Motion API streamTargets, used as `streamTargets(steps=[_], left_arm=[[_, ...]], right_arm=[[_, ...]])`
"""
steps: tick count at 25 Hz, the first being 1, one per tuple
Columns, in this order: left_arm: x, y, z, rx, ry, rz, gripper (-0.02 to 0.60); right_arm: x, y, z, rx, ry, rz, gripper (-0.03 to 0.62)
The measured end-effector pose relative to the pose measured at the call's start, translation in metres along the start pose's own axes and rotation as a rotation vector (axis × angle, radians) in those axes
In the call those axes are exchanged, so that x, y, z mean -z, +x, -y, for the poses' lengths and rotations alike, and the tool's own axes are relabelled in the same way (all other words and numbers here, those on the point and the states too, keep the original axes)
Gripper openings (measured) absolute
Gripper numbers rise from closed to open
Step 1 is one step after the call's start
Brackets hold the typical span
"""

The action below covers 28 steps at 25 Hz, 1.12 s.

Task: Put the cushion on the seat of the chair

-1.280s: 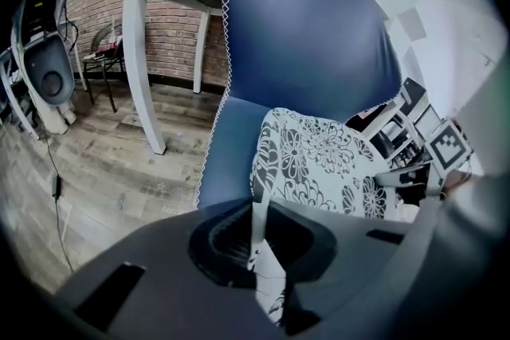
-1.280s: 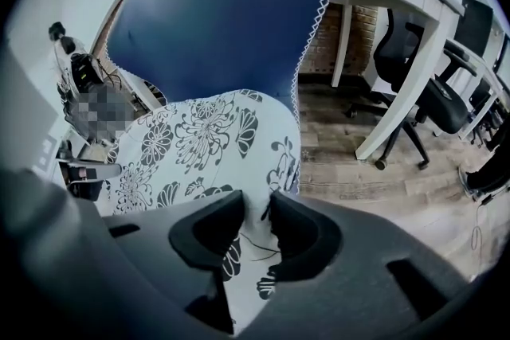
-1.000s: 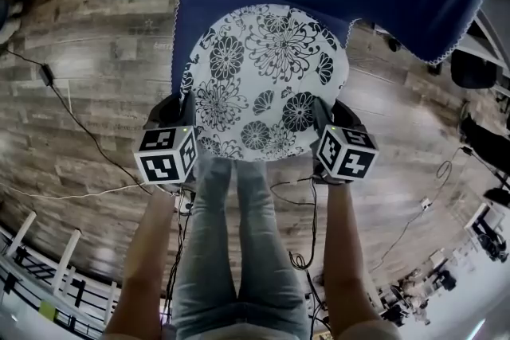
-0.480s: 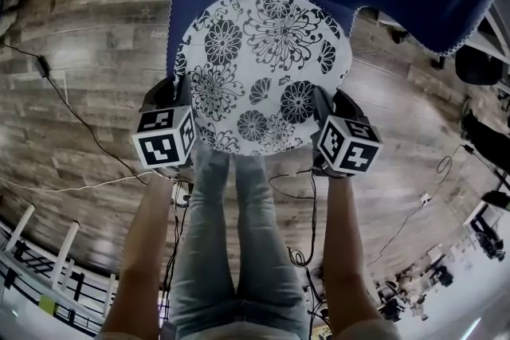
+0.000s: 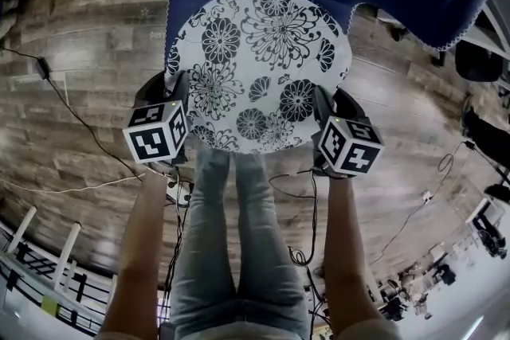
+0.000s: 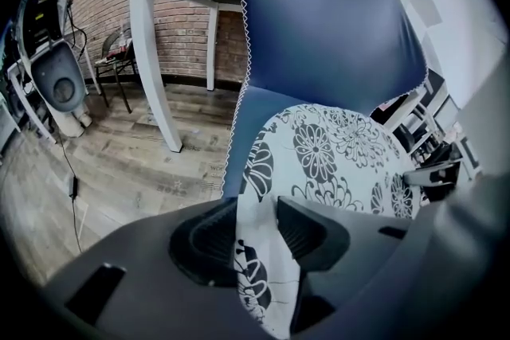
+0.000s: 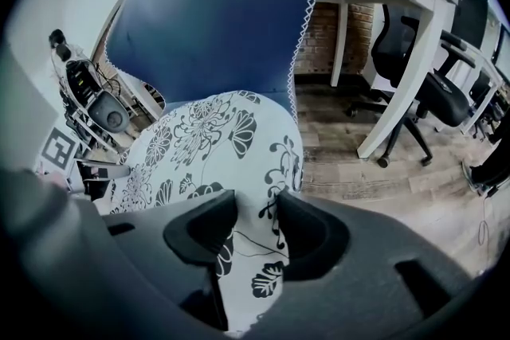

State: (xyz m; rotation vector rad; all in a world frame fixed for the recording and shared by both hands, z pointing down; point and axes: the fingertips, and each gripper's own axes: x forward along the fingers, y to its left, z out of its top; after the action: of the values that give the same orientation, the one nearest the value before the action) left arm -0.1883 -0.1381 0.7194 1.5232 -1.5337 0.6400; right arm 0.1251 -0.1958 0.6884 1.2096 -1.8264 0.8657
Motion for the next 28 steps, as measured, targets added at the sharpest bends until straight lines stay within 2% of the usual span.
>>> streamTargets(steps=[9, 16, 23, 28], left_arm=[[0.001, -0.007, -0.010, -0.026, -0.018, 0.013, 0.225], [-0.003, -0.031, -0.013, -0.041, -0.033, 0.041, 0.239], [-0.031, -0.083, 0.000, -0.033, -0.052, 0.114, 0.244], [-0.058, -0.138, 0.018, -0.004, -0.066, 0.169, 0.245]], right_arm=[[-0.002, -0.009, 0.012, 0.037, 0.009, 0.023, 0.204], [-0.007, -0.030, 0.016, 0.051, 0.027, 0.063, 0.213], [-0.016, -0.071, 0.016, 0.056, 0.075, 0.117, 0.216], [-0.028, -0.121, 0.006, 0.046, 0.118, 0.165, 0.216]])
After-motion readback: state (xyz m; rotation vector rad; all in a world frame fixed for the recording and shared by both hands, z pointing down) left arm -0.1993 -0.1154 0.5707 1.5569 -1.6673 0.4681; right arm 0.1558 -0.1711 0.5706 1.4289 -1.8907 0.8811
